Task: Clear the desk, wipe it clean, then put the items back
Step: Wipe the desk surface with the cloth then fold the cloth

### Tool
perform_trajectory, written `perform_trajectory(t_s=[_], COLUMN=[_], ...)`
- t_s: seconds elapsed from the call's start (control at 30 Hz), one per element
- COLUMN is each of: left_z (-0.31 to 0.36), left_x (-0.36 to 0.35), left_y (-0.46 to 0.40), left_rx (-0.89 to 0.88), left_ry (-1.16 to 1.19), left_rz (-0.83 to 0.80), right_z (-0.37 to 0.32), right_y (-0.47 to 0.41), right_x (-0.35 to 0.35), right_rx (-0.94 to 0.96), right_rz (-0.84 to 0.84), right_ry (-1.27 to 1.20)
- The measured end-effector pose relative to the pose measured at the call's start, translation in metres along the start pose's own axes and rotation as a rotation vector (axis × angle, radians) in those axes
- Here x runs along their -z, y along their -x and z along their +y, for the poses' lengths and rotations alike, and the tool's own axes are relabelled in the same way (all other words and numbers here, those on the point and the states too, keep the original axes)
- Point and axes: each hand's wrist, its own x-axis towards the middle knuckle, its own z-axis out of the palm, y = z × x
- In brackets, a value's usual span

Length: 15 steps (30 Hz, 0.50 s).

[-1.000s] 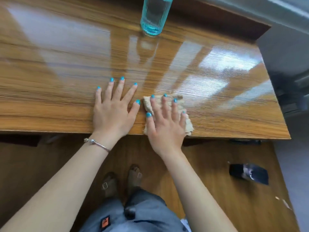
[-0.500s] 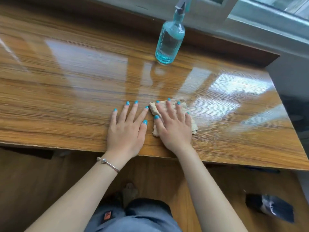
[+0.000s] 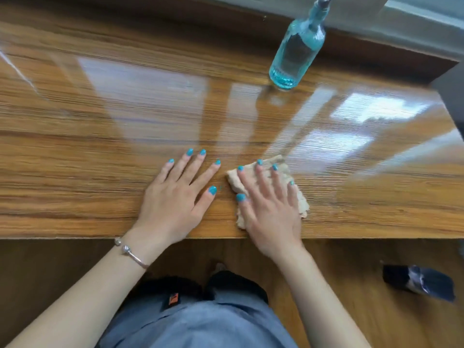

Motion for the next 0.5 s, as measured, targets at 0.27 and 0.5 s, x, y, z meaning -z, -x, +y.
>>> perform_trajectory(t_s=[0.27,0.5], left_z=[-0.134,-0.136], left_x=[0.018,0.016], left_y=[0.052,0.052], left_rx=[-0.037,-0.096], left_ry=[-0.083,0.037], left_rz=[-0.019,0.027], right_z=[-0.046,-0.146], right_y=[-0.019,0.004], right_x=[0.002,-0.01], right_rx=[-0.709,-0.228], right_rz=[0.06,0.019], right_ry=[-0.076,-0.046])
